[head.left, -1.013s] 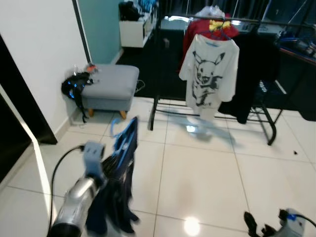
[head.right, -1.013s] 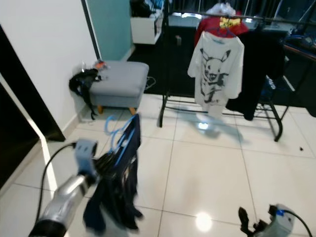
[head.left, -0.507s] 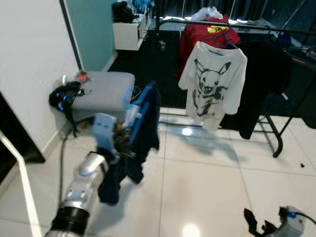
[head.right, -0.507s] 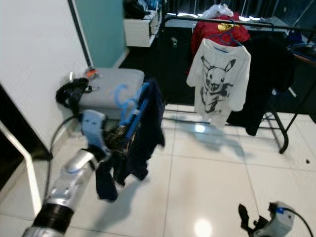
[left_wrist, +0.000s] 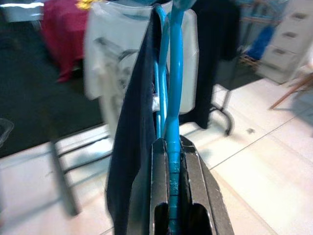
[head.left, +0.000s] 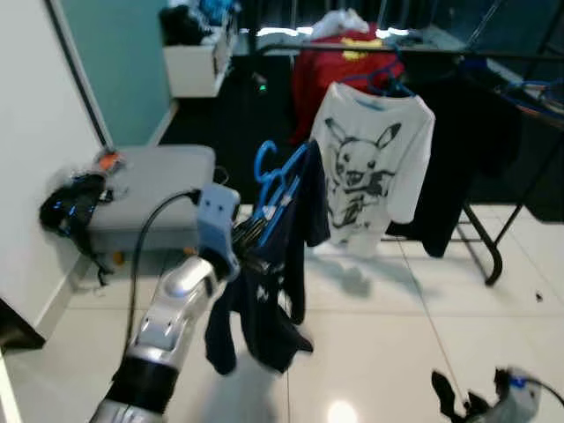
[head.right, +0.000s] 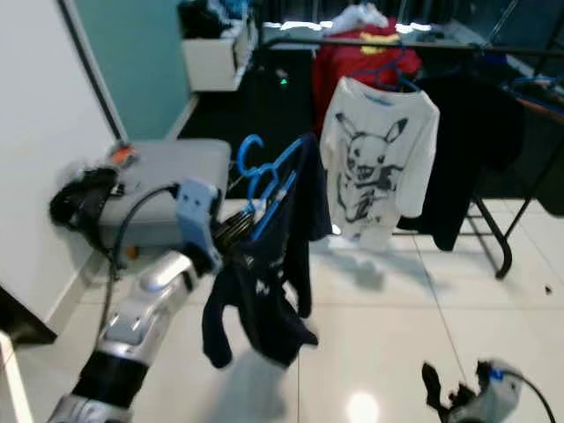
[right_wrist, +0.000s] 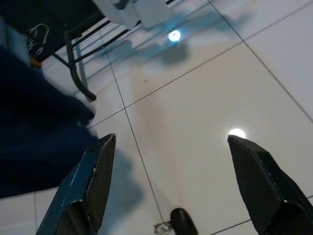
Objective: Hang hanger
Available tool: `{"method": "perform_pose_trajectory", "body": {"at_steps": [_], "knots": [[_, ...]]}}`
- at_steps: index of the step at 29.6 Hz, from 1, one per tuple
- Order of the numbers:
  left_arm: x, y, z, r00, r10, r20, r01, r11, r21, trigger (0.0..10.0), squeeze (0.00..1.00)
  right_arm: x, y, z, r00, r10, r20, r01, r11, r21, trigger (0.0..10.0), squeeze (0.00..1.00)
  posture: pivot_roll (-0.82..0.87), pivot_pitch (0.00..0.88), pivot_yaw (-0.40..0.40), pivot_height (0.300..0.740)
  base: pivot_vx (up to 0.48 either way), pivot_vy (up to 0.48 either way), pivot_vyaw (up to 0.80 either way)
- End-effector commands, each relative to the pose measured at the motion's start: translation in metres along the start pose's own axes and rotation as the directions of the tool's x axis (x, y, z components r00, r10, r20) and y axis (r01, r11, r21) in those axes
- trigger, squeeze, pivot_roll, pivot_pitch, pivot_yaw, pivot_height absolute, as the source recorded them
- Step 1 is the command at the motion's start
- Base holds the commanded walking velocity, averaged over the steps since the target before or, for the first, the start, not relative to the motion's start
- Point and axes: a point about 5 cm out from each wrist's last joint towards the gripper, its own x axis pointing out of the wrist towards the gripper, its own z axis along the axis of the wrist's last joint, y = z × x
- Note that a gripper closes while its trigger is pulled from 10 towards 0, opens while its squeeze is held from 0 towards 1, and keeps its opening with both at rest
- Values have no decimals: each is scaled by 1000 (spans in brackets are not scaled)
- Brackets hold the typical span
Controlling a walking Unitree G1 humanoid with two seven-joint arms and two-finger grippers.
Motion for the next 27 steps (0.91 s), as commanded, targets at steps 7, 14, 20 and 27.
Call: {"method": "perform_pose_trajectory", "body": {"at_steps": [7, 14, 20, 27], "knots": [[-1, -8, 12, 1000, -15, 18, 14, 1000, 6, 10000, 0, -1, -1, 1, 1000, -2, 16, 2, 1000, -6, 10000, 0, -97, 64, -8, 740, 480, 0, -114], [3, -10, 13, 1000, 0, -11, 0, 1000, -2, 10000, 0, 0, 0, 1, 1000, 0, 19, 0, 1000, -6, 10000, 0, -98, 63, -7, 740, 480, 0, -686], [4, -10, 13, 999, 15, -35, -16, 1000, -1, 10000, 0, 1, 1, 2, 1000, 2, 24, -2, 1000, -9, 10000, 0, -100, 64, -7, 740, 480, 0, 0], [7, -11, 14, 999, 22, -42, -22, 1000, -12, 10000, 0, 1, 2, 3, 999, 3, 35, -3, 1000, -11, 10000, 0, -102, 60, -5, 740, 480, 0, 0]]}}
